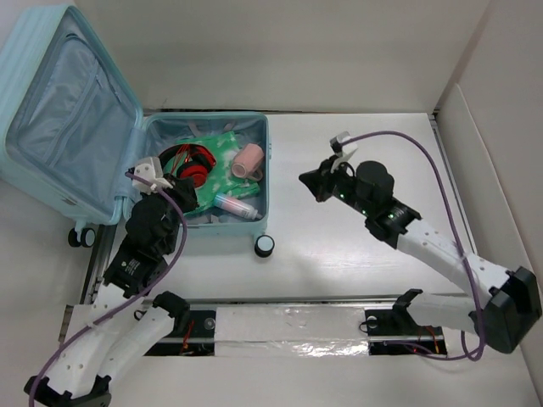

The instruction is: Pack the luggage

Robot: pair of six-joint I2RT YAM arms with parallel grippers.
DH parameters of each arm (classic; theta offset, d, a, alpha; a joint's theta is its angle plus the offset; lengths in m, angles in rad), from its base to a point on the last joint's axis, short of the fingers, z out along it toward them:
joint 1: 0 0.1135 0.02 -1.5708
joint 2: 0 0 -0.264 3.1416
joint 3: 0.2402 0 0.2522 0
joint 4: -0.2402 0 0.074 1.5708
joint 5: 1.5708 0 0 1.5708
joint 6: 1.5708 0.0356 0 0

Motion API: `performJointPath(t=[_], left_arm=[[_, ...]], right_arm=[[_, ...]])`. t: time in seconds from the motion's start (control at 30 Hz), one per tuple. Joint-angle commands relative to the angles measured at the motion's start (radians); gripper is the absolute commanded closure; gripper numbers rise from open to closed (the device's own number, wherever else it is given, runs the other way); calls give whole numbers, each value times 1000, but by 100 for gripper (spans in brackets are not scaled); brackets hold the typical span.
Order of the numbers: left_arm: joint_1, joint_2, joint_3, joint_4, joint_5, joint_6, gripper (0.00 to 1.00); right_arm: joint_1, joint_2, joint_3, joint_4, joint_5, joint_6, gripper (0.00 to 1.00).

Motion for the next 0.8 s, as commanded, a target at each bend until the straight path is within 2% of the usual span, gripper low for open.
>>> performJointPath(t=[0.0,0.07,0.17,0.23,0.33,0.37,0.47,0.53,0.57,0.63,0.7,0.77], left_arm=[[92,37,27,26,36,-83,93],[178,64,49,-34,-3,-129,96],[269,71,95,-144,-95,-160,98],[348,63,122,-190,-151,-158,97],[427,77,188,-270,-233,-128,83],[439,102,216,-288,-262,-112,65],[448,173,260,-331,-351,-92,24],[479,213,276,-353,-356,-97,17],[558,250,281,-352,-353,-82,16],[594,270,278,-345,-353,-83,16],[681,308,299,-393,-321,-107,17],[718,296,272,-361,-331,-91,19]], right_arm=[[5,-105,-91,19,77,-17,100],[-21,-177,-128,-8,77,-71,100],[-49,-220,-178,-28,85,-57,100],[-75,-246,-217,44,13,-41,100],[-93,-242,-241,67,-67,-31,95],[-93,-240,-234,60,-70,-33,94],[-93,-240,-218,20,-73,-40,92],[-70,-248,-214,11,-61,-48,91],[-70,-251,-211,6,-49,-53,91],[-60,-254,-198,-20,-32,-59,91],[-50,-262,-192,-40,-39,-70,91],[-40,-271,-188,-43,-44,-74,91]])
